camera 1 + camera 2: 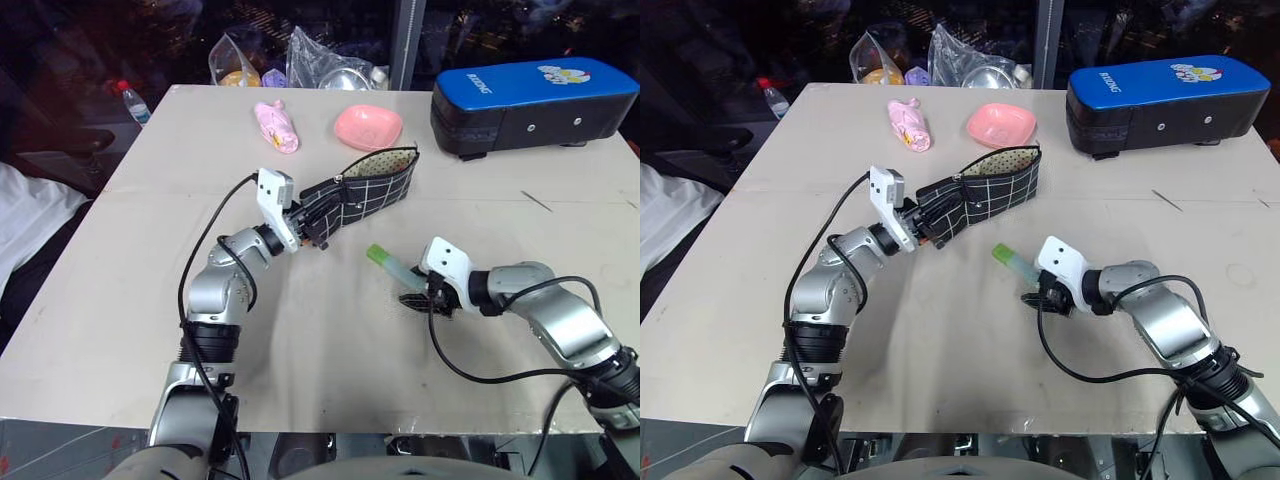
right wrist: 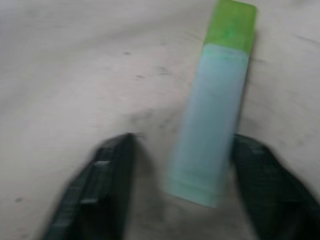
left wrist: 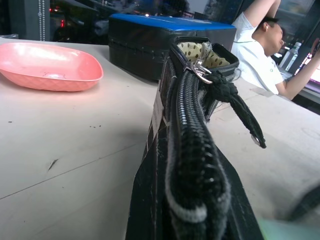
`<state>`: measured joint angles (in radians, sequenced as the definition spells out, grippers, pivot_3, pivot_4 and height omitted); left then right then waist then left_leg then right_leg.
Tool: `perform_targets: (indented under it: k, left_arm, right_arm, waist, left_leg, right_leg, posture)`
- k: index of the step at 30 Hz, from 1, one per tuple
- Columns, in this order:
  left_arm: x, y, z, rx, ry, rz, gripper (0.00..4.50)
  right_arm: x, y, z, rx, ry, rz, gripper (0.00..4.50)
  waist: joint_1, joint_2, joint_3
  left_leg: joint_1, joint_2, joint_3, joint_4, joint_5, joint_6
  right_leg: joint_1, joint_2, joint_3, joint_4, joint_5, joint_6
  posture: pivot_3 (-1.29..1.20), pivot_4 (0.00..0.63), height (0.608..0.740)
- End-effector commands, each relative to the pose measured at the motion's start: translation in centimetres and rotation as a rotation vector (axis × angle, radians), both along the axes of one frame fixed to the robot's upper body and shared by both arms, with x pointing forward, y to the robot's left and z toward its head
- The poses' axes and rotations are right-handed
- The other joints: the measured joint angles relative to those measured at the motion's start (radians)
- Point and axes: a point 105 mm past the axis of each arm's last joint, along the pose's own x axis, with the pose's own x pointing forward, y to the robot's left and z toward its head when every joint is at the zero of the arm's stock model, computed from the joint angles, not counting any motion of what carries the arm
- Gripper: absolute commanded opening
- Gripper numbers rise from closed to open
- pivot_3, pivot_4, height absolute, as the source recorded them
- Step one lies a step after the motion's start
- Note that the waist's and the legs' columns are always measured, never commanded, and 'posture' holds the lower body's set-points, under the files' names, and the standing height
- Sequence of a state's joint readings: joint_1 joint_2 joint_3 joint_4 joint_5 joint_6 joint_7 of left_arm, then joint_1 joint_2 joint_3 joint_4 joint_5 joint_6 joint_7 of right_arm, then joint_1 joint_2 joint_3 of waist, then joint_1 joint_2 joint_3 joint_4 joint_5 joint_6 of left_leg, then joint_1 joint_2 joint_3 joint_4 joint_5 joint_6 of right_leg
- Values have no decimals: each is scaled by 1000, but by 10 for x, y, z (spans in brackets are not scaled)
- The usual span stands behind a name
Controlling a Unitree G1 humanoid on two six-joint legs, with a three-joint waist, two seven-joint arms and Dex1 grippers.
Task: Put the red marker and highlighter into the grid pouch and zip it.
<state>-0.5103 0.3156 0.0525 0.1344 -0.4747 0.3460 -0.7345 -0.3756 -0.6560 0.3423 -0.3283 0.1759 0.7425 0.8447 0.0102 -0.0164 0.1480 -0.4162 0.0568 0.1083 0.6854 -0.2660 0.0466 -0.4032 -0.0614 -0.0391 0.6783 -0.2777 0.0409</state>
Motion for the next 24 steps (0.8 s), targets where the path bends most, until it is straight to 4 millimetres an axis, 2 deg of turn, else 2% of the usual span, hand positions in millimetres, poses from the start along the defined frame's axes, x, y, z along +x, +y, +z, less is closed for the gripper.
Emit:
perform_targets:
  k: [1,2,7,10,12,14,17,20,24]
  left_arm:
    - [-4,0,18,2,-76,-12,0]
    - [-4,-1,18,8,-78,-16,0]
    - [-5,-5,20,37,-103,-39,0]
    - [-7,-11,24,41,-115,-66,0]
    - [-9,-17,29,44,-127,-101,0]
    - [-11,-23,31,54,-140,-129,0]
    - [-14,-32,30,83,-155,-170,0]
    - [-16,-41,25,118,-169,-201,0]
    - [-16,-45,23,133,-178,-214,0]
  right_arm:
    - [10,-13,13,-28,-72,-62,878]
    - [12,-17,17,-32,-81,-72,766]
    - [20,-35,45,-59,-198,-86,766]
    - [19,-48,94,-25,-365,10,766]
    - [24,-56,150,35,-503,-2,766]
    - [27,-61,180,-6,-606,10,766]
    - [37,-67,190,-159,-714,37,766]
    - [48,-73,183,-346,-781,114,766]
    - [54,-71,175,-474,-828,213,766]
  waist:
    - [1,0,0]
    - [2,0,0]
    - [4,0,0]
    - [3,0,1]
    - [0,1,4]
    - [-2,3,6]
    - [1,0,4]
    - [1,0,5]
    - [1,1,6]
  left_leg:
    - [0,0,0,0,0,0]
    - [0,0,0,0,0,0]
    - [-1,-1,-1,0,0,0]
    - [-1,-1,0,0,0,0]
    - [-1,-1,-1,0,0,0]
    - [-1,-1,0,0,0,0]
    - [0,0,-1,-1,0,0]
    - [0,1,0,-2,0,0]
    - [0,0,3,-1,0,0]
  right_leg:
    - [0,0,0,0,0,0]
    - [0,0,0,0,0,0]
    - [0,-1,0,-1,0,0]
    - [0,-1,0,-1,0,0]
    - [0,0,0,-1,0,0]
    - [-1,0,1,0,0,0]
    - [0,2,0,-2,0,0]
    - [0,3,1,-3,0,0]
    - [-1,2,4,-3,0,0]
  posture:
    - [0,150,740]
    - [0,150,740]
    - [0,150,740]
    - [0,150,740]
    - [0,150,740]
    - [0,150,740]
    - [0,150,740]
    - [0,150,740]
    - [0,150,740]
